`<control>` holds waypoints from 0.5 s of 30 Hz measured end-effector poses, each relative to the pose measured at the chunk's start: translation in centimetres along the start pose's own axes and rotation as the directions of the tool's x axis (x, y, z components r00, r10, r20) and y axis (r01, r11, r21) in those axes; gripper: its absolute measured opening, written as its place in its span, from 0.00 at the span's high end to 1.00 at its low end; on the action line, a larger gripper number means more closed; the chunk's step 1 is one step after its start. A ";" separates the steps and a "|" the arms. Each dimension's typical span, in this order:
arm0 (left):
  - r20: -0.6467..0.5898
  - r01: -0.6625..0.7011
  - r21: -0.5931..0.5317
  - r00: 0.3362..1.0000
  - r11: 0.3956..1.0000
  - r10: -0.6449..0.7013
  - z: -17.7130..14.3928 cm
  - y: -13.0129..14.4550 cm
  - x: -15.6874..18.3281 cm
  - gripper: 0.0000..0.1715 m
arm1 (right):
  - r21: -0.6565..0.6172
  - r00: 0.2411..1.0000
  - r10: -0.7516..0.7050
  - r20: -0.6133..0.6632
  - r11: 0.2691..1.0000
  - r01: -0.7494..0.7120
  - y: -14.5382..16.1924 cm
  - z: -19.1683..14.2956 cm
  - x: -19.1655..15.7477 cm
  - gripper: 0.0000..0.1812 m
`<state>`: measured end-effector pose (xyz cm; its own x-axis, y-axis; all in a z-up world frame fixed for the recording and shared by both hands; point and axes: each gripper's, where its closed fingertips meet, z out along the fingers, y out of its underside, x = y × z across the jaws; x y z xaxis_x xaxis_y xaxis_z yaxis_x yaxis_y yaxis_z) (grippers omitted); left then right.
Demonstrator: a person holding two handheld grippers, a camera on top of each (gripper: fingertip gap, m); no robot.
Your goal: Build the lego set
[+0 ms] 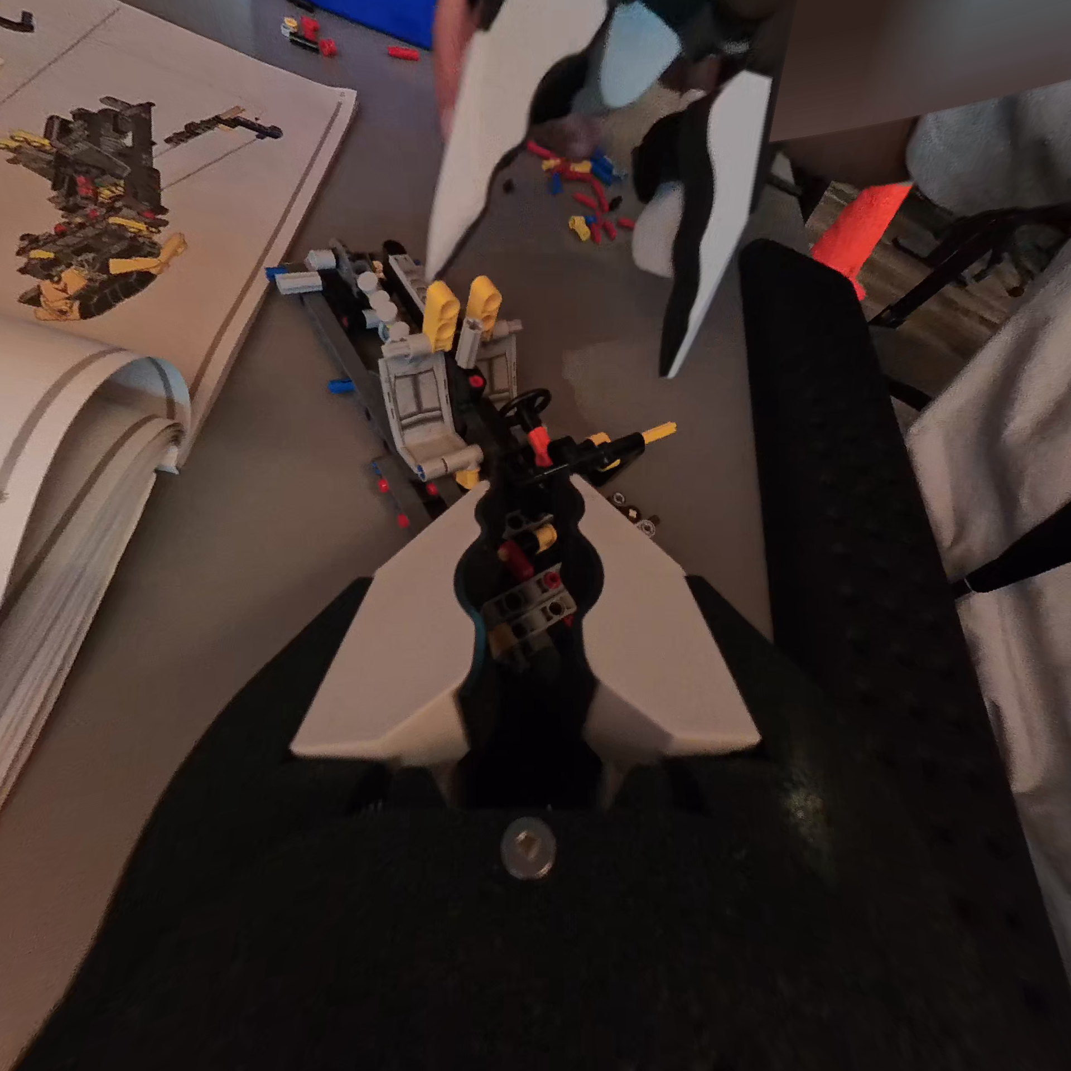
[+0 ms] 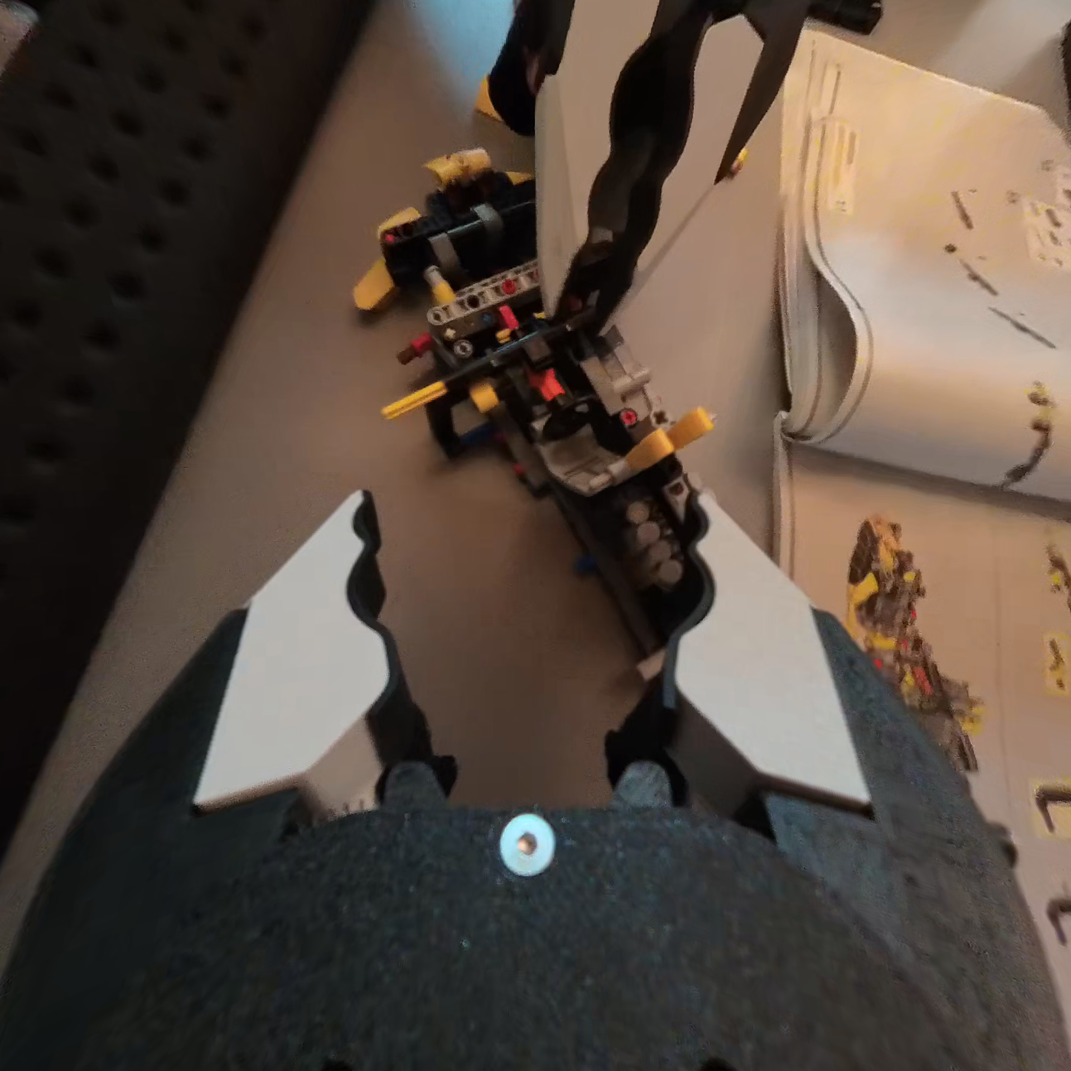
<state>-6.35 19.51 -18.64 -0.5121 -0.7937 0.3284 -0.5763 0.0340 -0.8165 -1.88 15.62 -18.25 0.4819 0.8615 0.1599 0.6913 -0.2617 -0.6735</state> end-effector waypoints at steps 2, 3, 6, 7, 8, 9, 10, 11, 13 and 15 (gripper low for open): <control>0.000 -0.009 -0.001 1.000 1.000 0.009 -0.1 0.0 0.0 0.92 | -0.007 0.999 -0.007 0.035 1.000 0.008 0.0 1.4 0.4 0.44; -0.001 -0.008 -0.002 1.000 1.000 0.008 -0.1 0.0 -0.1 0.93 | -0.011 0.999 -0.026 0.039 1.000 0.027 0.0 1.9 0.7 0.44; 0.002 0.006 0.003 1.000 1.000 -0.006 0.0 -0.1 -0.2 0.93 | -0.032 0.991 -0.129 0.022 0.991 0.130 -0.4 2.6 1.3 0.45; 0.005 -0.002 0.005 1.000 1.000 0.002 -0.1 -0.1 -0.3 0.92 | -0.050 0.987 -0.156 0.041 0.986 0.158 -0.4 2.8 1.2 0.44; 0.007 -0.008 0.008 1.000 1.000 0.008 -0.2 -0.2 -0.3 0.92 | -0.067 0.981 -0.185 0.051 0.980 0.188 -0.4 3.0 1.3 0.43; 0.009 -0.011 0.009 1.000 1.000 0.011 -0.3 -0.1 -0.3 0.92 | -0.086 0.974 -0.219 0.062 0.971 0.223 -0.4 3.1 1.4 0.43; 0.012 -0.018 0.006 1.000 1.000 0.018 -0.4 -0.1 -0.4 0.93 | -0.113 0.966 -0.251 0.067 0.960 0.257 -0.3 3.1 1.7 0.44; 0.015 -0.029 0.000 0.999 1.000 0.029 -0.4 0.0 -0.4 0.93 | -0.150 0.955 -0.288 0.068 0.943 0.296 -0.2 3.0 2.1 0.45; 0.019 -0.042 -0.002 0.999 0.999 0.042 -0.5 0.2 -0.3 0.92 | -0.166 0.946 -0.319 0.057 0.931 0.324 -1.1 2.1 3.0 0.45; 0.023 -0.039 0.000 0.999 0.999 0.039 -0.6 0.3 -0.3 0.93 | -0.147 0.944 -0.323 0.069 0.933 0.330 -2.3 1.5 3.1 0.46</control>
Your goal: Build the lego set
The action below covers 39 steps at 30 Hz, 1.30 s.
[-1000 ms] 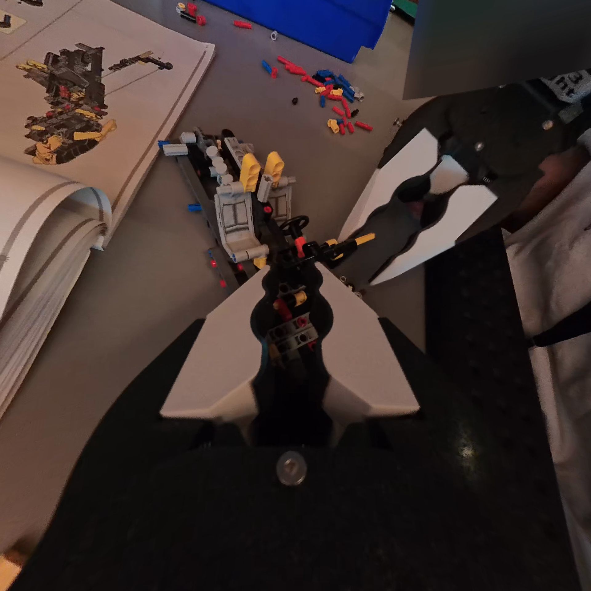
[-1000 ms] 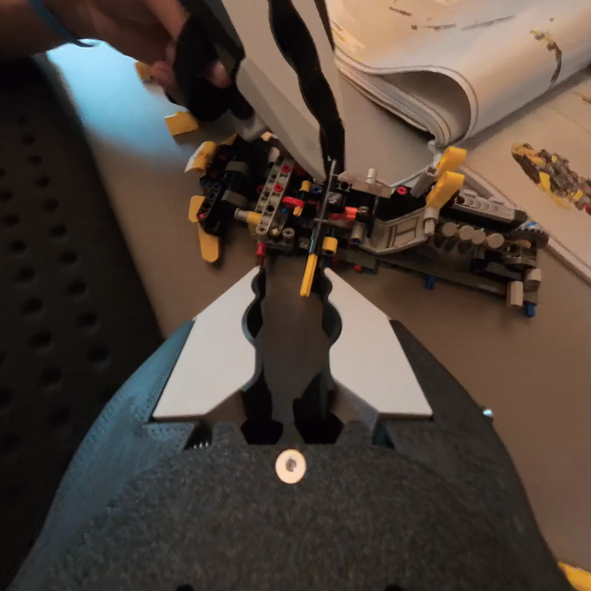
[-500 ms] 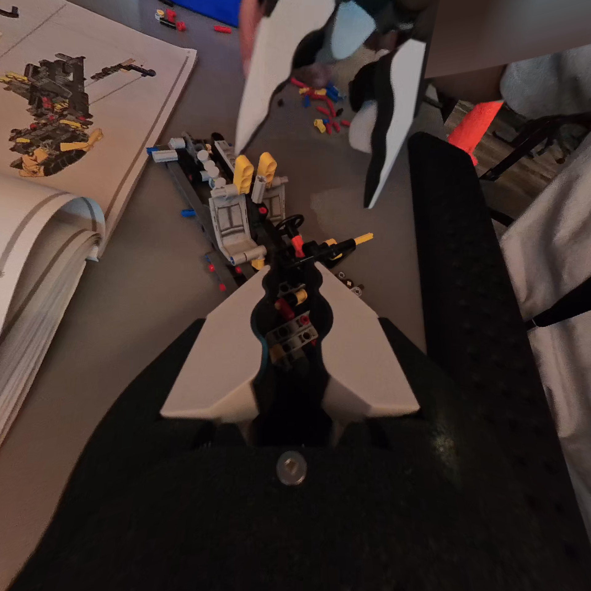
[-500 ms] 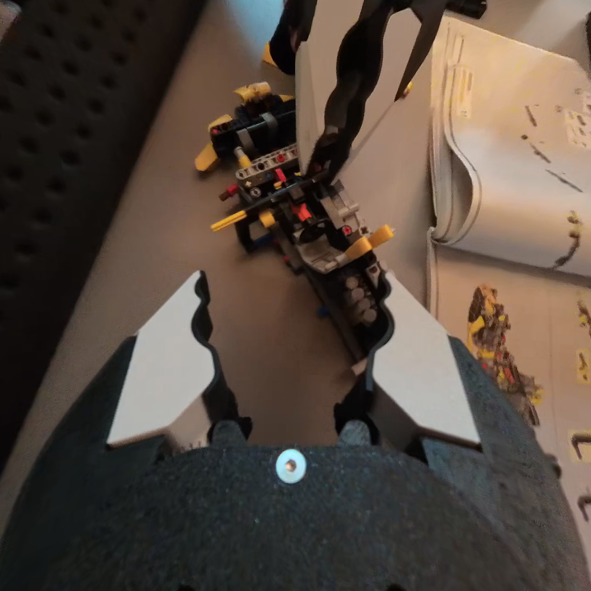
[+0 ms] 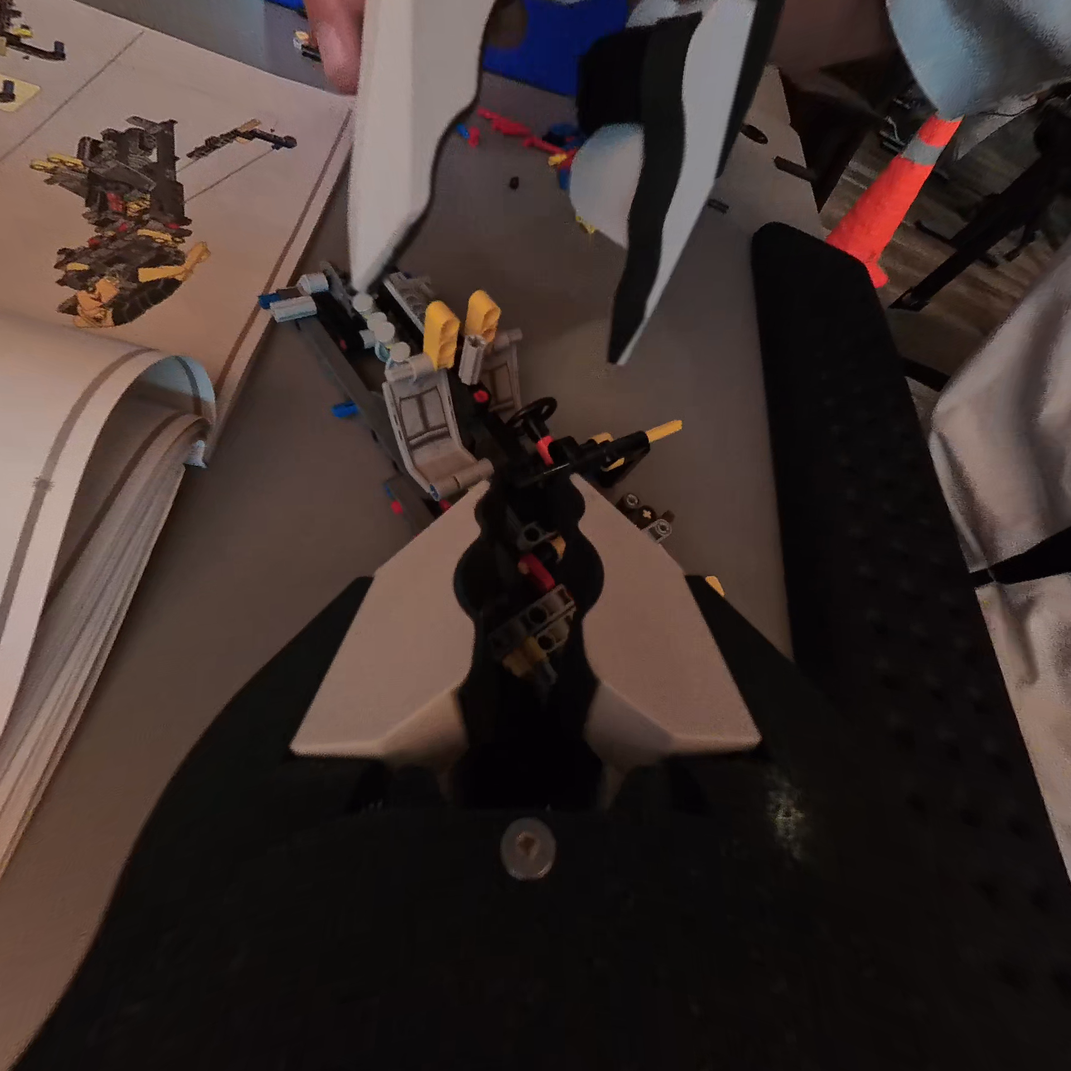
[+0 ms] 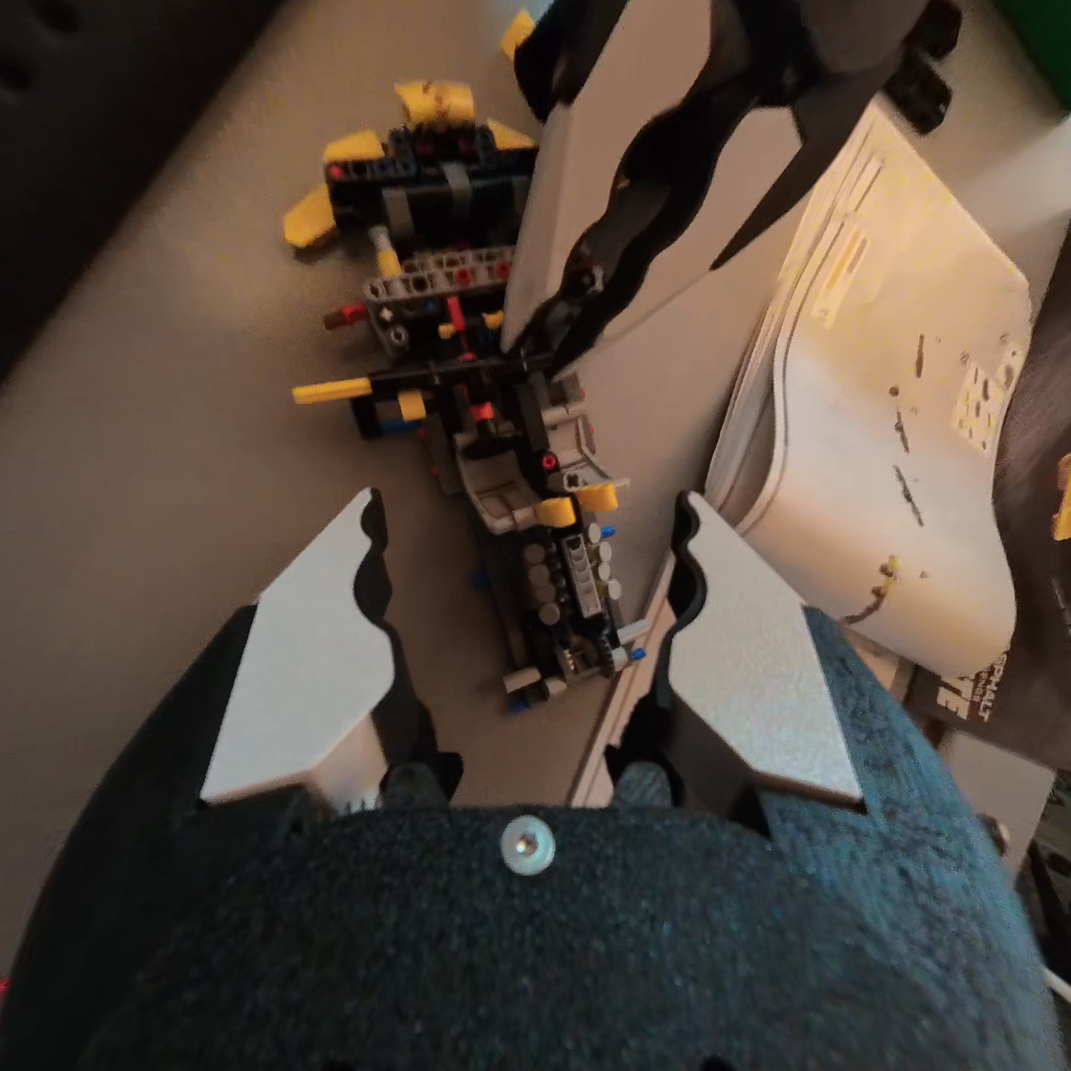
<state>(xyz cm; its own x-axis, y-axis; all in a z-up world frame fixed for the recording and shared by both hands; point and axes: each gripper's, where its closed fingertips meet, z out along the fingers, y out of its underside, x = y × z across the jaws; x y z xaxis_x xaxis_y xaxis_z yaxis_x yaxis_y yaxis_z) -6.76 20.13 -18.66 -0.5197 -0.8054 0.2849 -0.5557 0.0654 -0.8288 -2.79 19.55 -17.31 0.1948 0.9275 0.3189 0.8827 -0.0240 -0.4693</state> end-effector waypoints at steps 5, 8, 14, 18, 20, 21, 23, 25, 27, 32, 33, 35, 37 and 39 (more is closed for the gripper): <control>0.014 -0.016 0.001 1.000 1.000 0.016 0.0 0.0 0.0 0.93 | -0.053 0.986 -0.066 0.154 0.996 0.075 -1.3 2.3 -2.7 0.45; 0.024 -0.039 0.000 0.999 0.999 0.039 -0.1 0.1 0.1 0.93 | -0.096 0.976 -0.077 0.206 0.991 0.098 -1.0 3.3 -3.5 0.45; 0.040 -0.085 -0.016 0.996 0.996 0.085 -0.4 0.3 0.2 0.92 | -0.154 0.971 -0.113 0.210 0.977 0.147 -0.9 3.6 -3.2 0.56; 0.048 -0.107 -0.020 0.993 0.994 0.108 -0.5 0.4 0.2 0.92 | -0.189 0.965 -0.100 0.242 0.971 0.148 -0.8 3.2 -3.3 0.56; 0.048 -0.111 -0.017 0.993 0.994 0.112 -0.5 0.4 0.2 0.93 | -0.213 0.962 -0.079 0.261 0.967 0.137 -0.8 3.4 -3.5 0.53; 0.046 -0.112 -0.015 0.993 0.994 0.113 -0.5 0.4 0.3 0.93 | -0.213 0.960 -0.082 0.268 0.967 0.142 -1.0 3.4 -3.5 0.54; 0.045 -0.113 -0.013 0.993 0.994 0.113 -0.5 0.4 0.2 0.93 | -0.208 0.957 -0.085 0.276 0.967 0.146 -1.3 3.5 -3.2 0.58; 0.046 -0.111 -0.011 0.993 0.994 0.111 -0.6 0.4 0.2 0.92 | -0.205 0.951 -0.082 0.299 0.968 0.147 -1.5 3.9 -3.2 0.61; 0.047 -0.106 -0.007 0.993 0.994 0.106 -0.7 0.4 0.1 0.93 | -0.201 0.949 -0.095 0.300 0.966 0.160 -1.6 4.2 -2.9 0.62; 0.055 -0.110 -0.003 0.992 0.994 0.110 -0.8 0.4 0.0 0.92 | -0.209 0.940 -0.076 0.334 0.966 0.152 -1.5 3.9 -2.8 0.62; 0.055 -0.113 -0.004 0.992 0.994 0.113 -0.8 0.4 0.0 0.92 | -0.210 0.936 -0.049 0.349 0.969 0.130 -1.6 3.8 -2.8 0.61; 0.055 -0.115 -0.005 0.992 0.993 0.115 -0.8 0.5 0.0 0.92 | -0.209 0.933 -0.020 0.360 0.973 0.102 -1.7 3.7 -3.0 0.61; 0.058 -0.118 -0.006 0.991 0.993 0.118 -0.8 0.5 0.0 0.92 | -0.214 0.940 -0.026 0.339 0.971 0.104 -1.5 3.4 -2.8 0.61; 0.056 -0.119 -0.005 0.991 0.993 0.119 -0.8 0.5 0.0 0.93 | -0.203 0.956 -0.033 0.291 0.975 0.095 -1.5 2.7 -2.2 0.61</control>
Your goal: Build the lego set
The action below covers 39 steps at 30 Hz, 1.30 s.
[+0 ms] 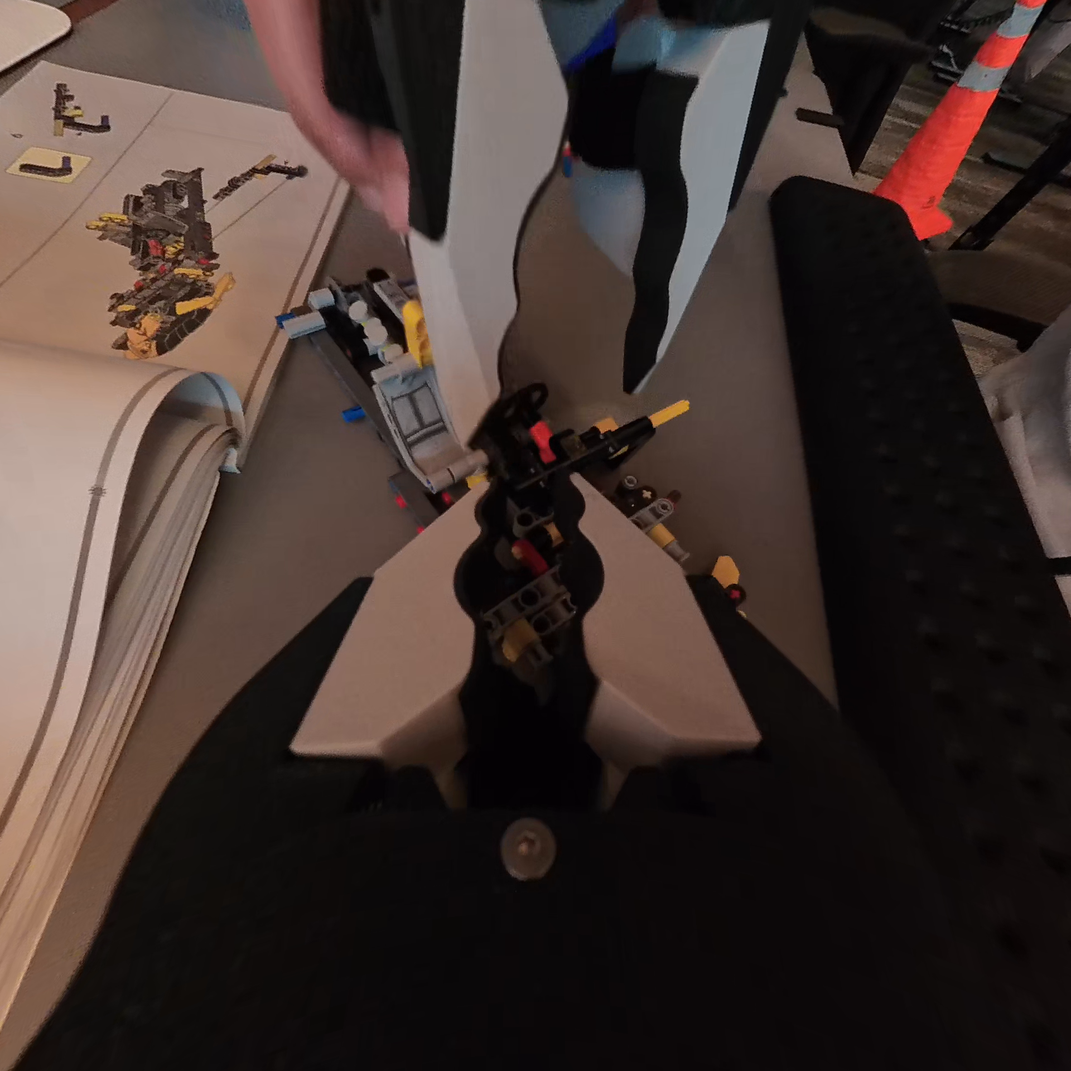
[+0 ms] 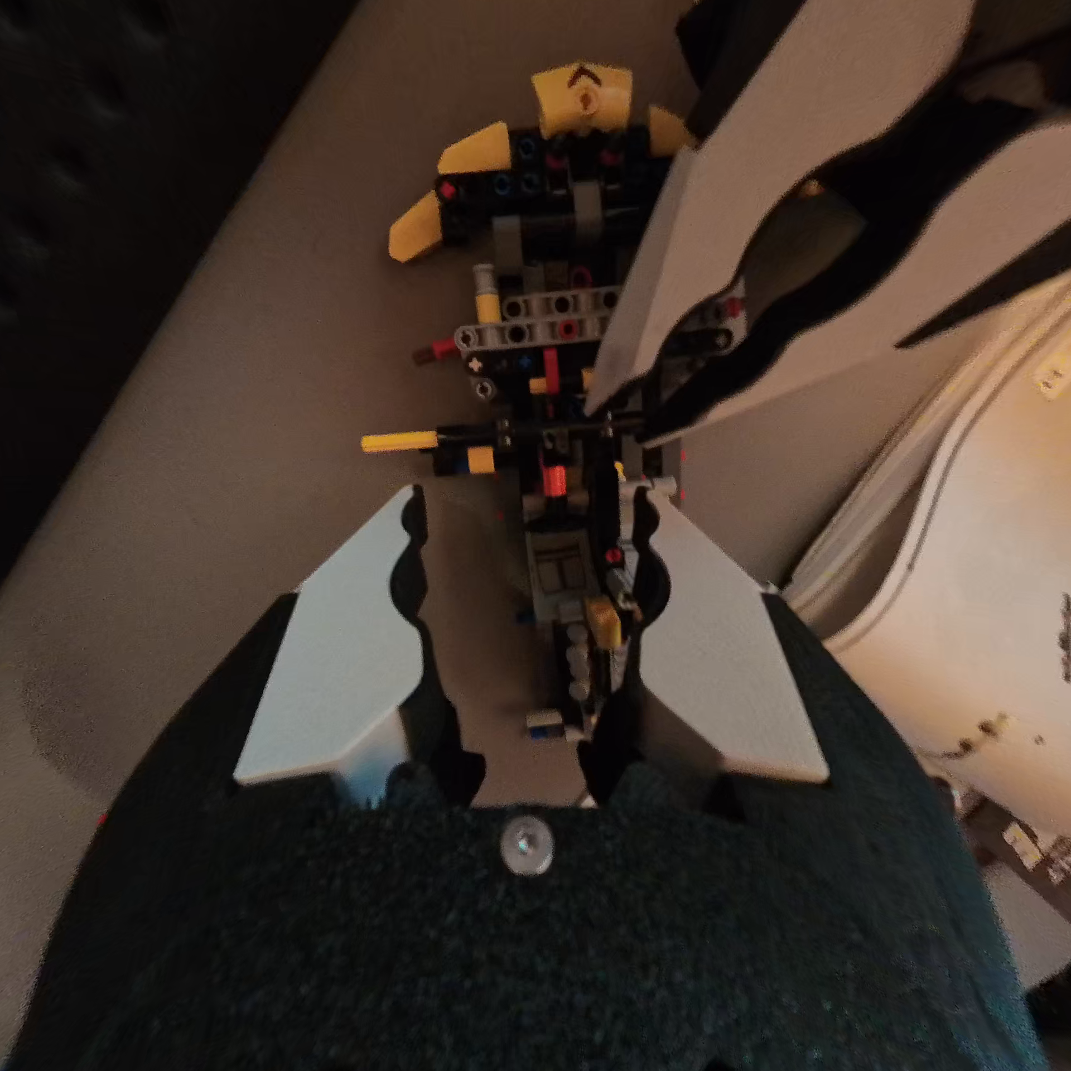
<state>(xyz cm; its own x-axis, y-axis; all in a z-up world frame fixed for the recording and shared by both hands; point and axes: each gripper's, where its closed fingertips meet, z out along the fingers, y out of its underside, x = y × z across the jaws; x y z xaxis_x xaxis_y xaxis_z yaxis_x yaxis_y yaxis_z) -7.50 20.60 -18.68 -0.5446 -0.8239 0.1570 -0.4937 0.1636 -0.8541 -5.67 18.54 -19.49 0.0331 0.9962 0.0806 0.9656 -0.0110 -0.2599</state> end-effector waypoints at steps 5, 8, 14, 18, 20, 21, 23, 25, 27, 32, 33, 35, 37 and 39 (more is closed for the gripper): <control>-0.002 0.003 0.000 1.000 1.000 -0.003 0.0 0.0 0.0 0.93 | 0.079 1.000 0.015 -0.011 0.997 -0.014 0.2 -1.2 -1.4 0.64; -0.001 0.002 0.000 1.000 1.000 -0.002 0.0 0.0 0.0 0.93 | 0.084 1.000 -0.013 -0.028 0.996 0.015 0.1 -0.7 -1.5 0.64; 0.005 0.000 0.001 1.000 1.000 0.000 0.0 0.0 0.0 0.93 | 0.032 0.999 -0.052 0.014 0.998 0.052 0.0 0.9 -1.6 0.68; 0.004 0.000 0.000 1.000 1.000 0.000 0.0 0.0 0.0 0.93 | 0.006 0.997 -0.076 0.013 0.997 0.076 0.0 1.1 -1.4 0.71; 0.006 -0.001 0.001 1.000 1.000 0.001 0.0 0.0 -0.1 0.93 | 0.003 0.997 -0.077 0.021 0.997 0.077 0.1 1.0 -1.4 0.70; 0.012 -0.004 0.001 1.000 1.000 0.004 0.0 0.0 -0.1 0.93 | -0.002 0.997 -0.076 0.021 0.997 0.076 0.2 0.9 -1.4 0.70; 0.021 -0.015 -0.001 1.000 1.000 0.015 0.0 0.0 -0.1 0.92 | -0.011 0.998 -0.058 0.012 0.998 0.058 0.4 0.5 -1.4 0.69; 0.023 -0.020 -0.003 1.000 1.000 0.020 0.0 0.0 -0.1 0.92 | 0.009 1.000 -0.029 -0.012 1.000 0.029 0.1 -0.2 -1.5 0.67; 0.024 -0.022 -0.002 0.999 1.000 0.022 0.0 0.0 -0.1 0.93 | 0.076 0.998 0.032 -0.059 0.997 -0.027 -0.5 -1.4 -1.5 0.67; 0.013 -0.004 0.003 1.000 1.000 0.004 0.0 0.0 -0.2 0.93 | 0.319 0.930 0.344 -0.127 0.902 -0.290 -1.0 -1.7 -3.6 0.69; 0.012 -0.002 0.003 1.000 1.000 0.002 0.0 0.0 -0.2 0.93 | 0.342 0.901 0.411 -0.137 0.874 -0.346 -0.5 -0.9 -4.2 0.69; 0.007 0.004 0.002 1.000 1.000 -0.004 0.0 0.0 -0.2 0.93 | 0.415 0.823 0.543 -0.169 0.796 -0.440 -0.2 0.0 -4.6 0.75; 0.002 0.019 0.003 1.000 1.000 -0.019 0.1 -0.1 -0.2 0.93 | 0.495 0.754 0.627 -0.194 0.726 -0.477 -0.5 0.1 -4.6 0.78; -0.001 0.024 0.004 1.000 1.000 -0.024 0.0 -0.1 -0.2 0.93 | 0.527 0.685 0.687 -0.241 0.686 -0.502 -0.2 0.2 -4.0 0.81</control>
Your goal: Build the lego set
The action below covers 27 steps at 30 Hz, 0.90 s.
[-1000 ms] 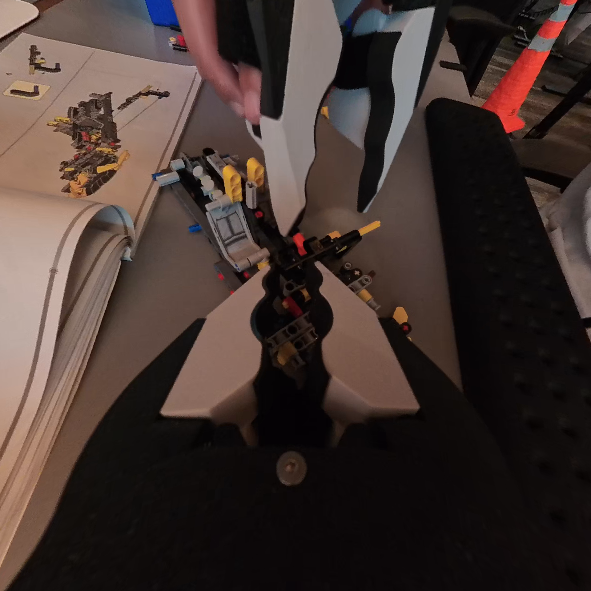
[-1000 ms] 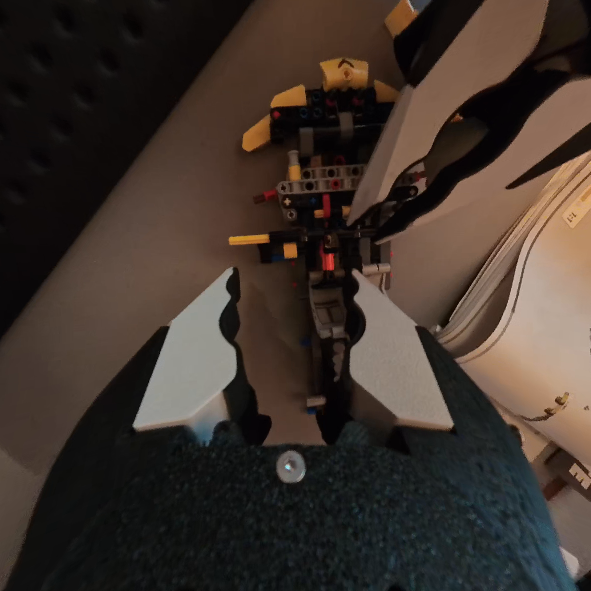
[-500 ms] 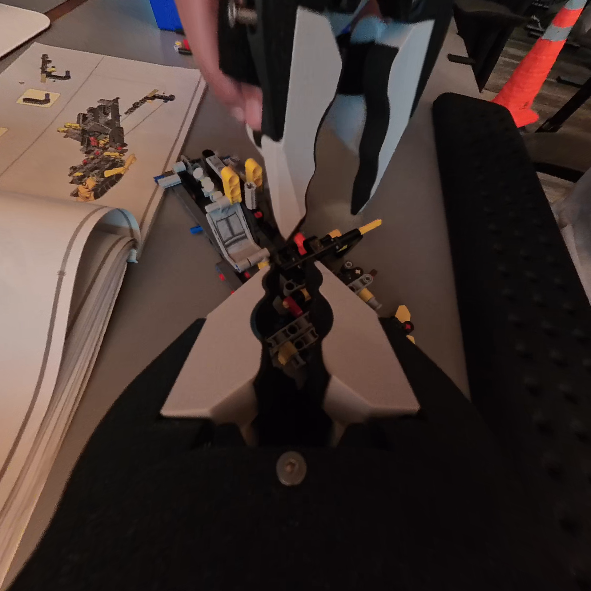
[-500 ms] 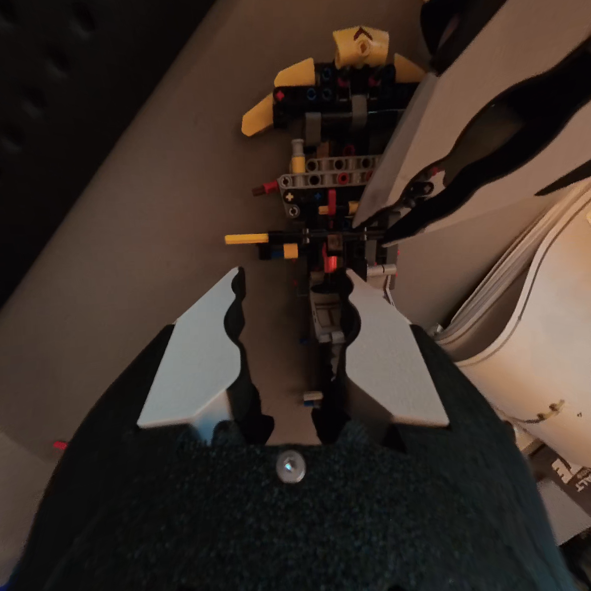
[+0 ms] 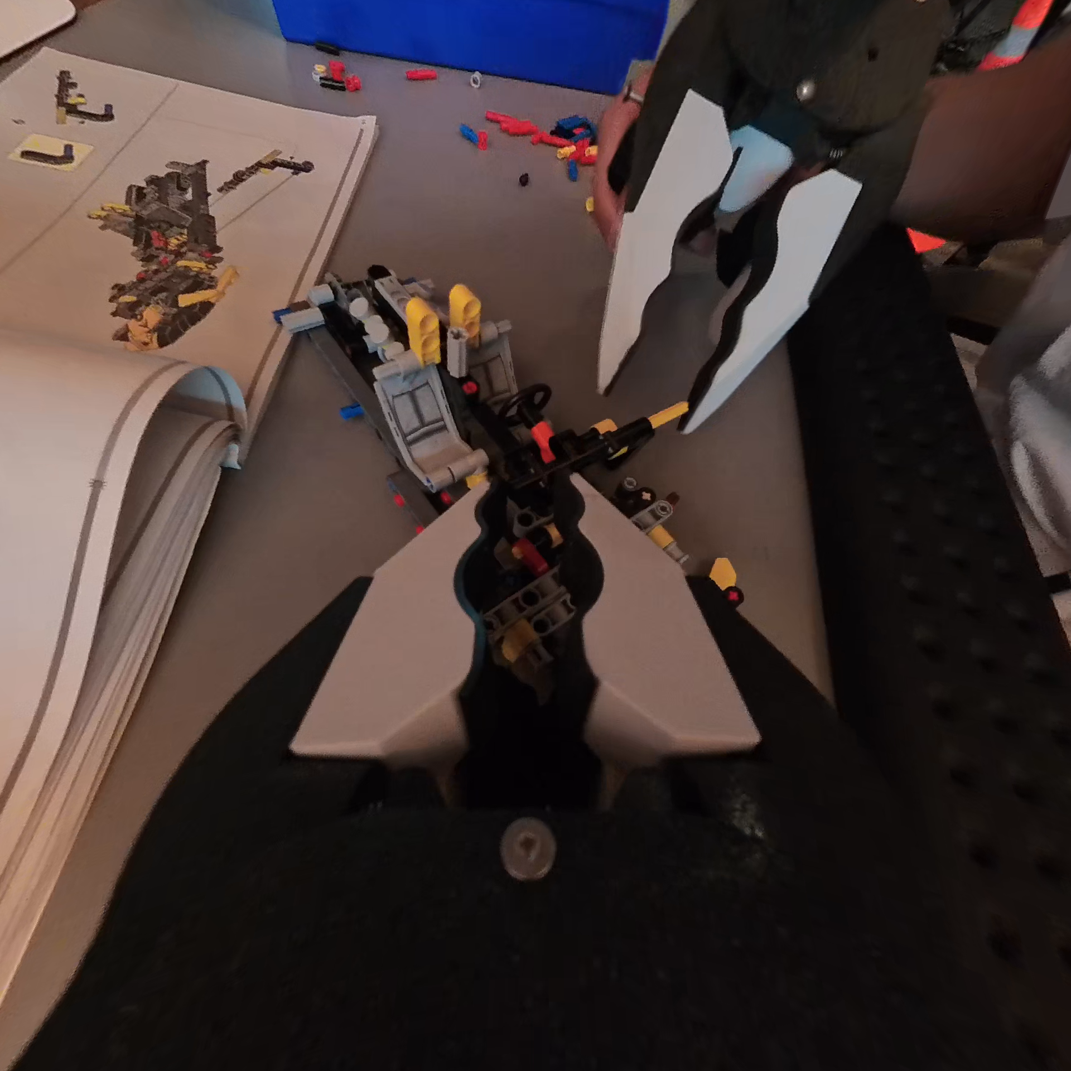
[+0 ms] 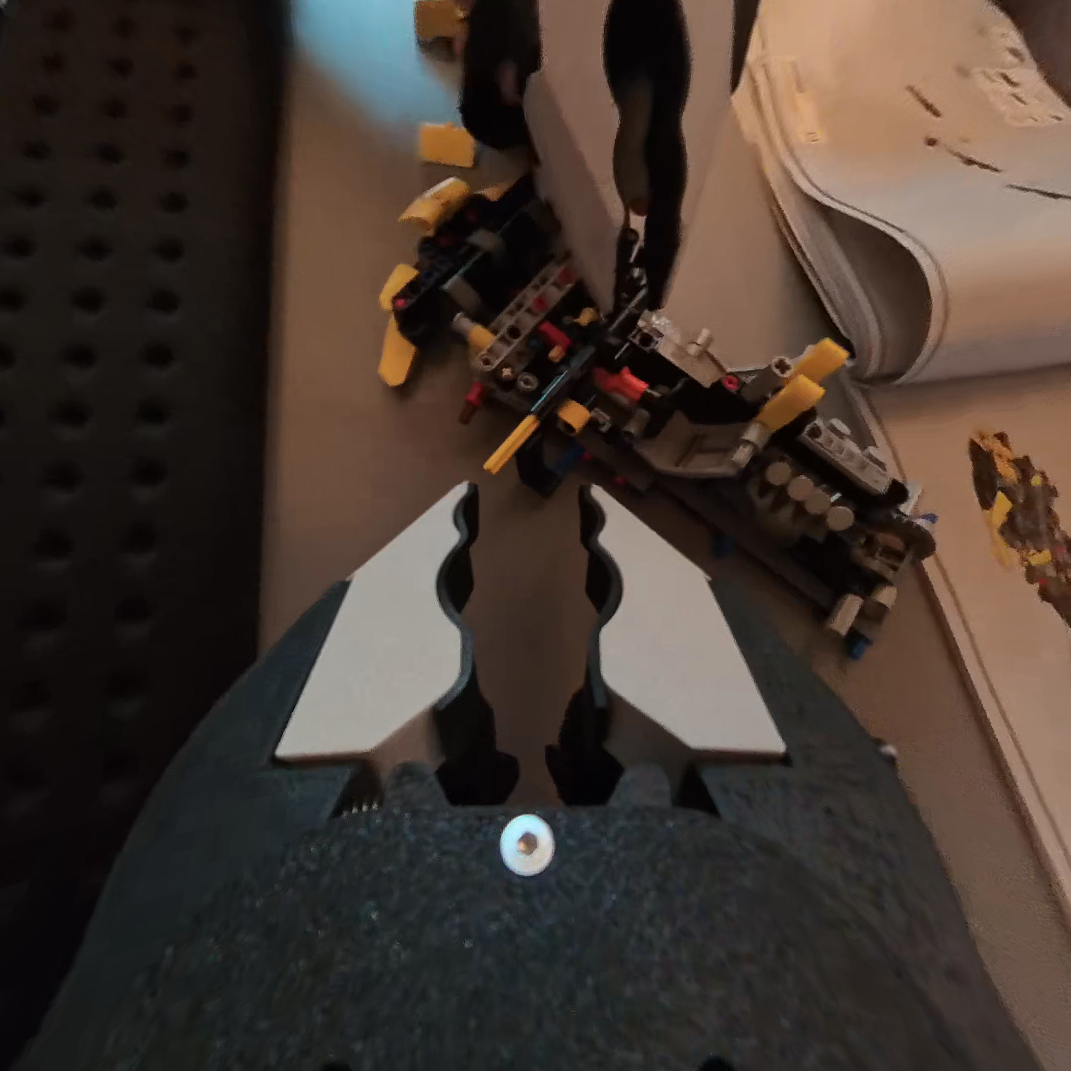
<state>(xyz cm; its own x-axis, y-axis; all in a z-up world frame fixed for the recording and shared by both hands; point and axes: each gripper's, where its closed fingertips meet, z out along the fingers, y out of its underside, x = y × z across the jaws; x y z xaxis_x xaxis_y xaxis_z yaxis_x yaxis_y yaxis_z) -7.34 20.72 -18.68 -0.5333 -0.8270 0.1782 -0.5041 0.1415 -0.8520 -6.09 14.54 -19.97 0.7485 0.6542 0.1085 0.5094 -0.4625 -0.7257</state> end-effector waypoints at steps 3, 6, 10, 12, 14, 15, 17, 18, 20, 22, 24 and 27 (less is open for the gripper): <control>-0.007 0.019 0.000 1.000 1.000 -0.019 0.0 0.0 0.0 0.93 | -0.034 0.996 0.079 -0.049 0.996 -0.081 0.6 0.9 0.0 0.82; -0.006 0.022 0.001 1.000 1.000 -0.022 0.0 0.0 0.0 0.93 | -0.068 0.980 0.183 -0.080 0.980 -0.189 1.3 1.8 0.0 0.82; -0.004 0.027 0.001 1.000 1.000 -0.027 0.0 0.0 0.0 0.93 | -0.032 0.942 0.308 -0.131 0.949 -0.315 1.3 1.9 0.4 0.84; -0.001 0.027 0.002 1.000 1.000 -0.027 0.0 0.0 -0.1 0.93 | -0.006 0.918 0.370 -0.143 0.927 -0.374 1.2 2.0 0.4 0.84; 0.006 0.031 0.004 0.999 1.000 -0.031 0.0 0.0 -0.2 0.93 | 0.004 0.893 0.426 -0.149 0.903 -0.430 1.0 2.0 0.3 0.84; 0.008 0.036 0.005 0.999 0.999 -0.036 -0.1 0.0 -0.2 0.92 | 0.019 0.884 0.448 -0.132 0.893 -0.450 0.7 2.2 0.1 0.84; 0.010 0.046 0.006 0.999 0.999 -0.046 -0.1 0.0 -0.4 0.92 | 0.039 0.875 0.467 -0.131 0.884 -0.466 0.5 2.4 0.0 0.85; 0.011 0.048 0.006 0.999 0.999 -0.048 -0.1 0.0 -0.4 0.92 | 0.044 0.870 0.474 -0.136 0.880 -0.473 0.5 2.4 0.0 0.85; 0.016 0.044 0.006 0.999 0.999 -0.044 -0.1 0.0 -0.4 0.93 | 0.043 0.860 0.495 -0.124 0.869 -0.494 0.5 2.3 -0.3 0.85; 0.021 0.039 0.006 0.999 0.999 -0.039 -0.1 0.0 -0.4 0.93 | 0.065 0.848 0.518 -0.110 0.855 -0.514 0.3 2.2 -0.6 0.84; 0.024 0.036 0.007 0.999 0.999 -0.036 -0.1 0.0 -0.4 0.93 | 0.073 0.849 0.515 -0.121 0.857 -0.510 0.2 2.3 -0.6 0.81; 0.016 0.046 0.006 0.999 0.999 -0.046 0.0 0.0 -0.4 0.93 | 0.062 0.858 0.495 -0.134 0.869 -0.491 0.0 2.7 -0.3 0.82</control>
<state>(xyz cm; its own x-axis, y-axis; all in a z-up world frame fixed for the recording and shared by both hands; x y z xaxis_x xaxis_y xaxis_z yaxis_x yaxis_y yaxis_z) -7.13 21.06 -18.70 -0.4984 -0.8413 0.2093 -0.5240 0.1000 -0.8458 -7.50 15.99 -21.85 0.9517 0.2522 -0.1750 0.0483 -0.6861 -0.7259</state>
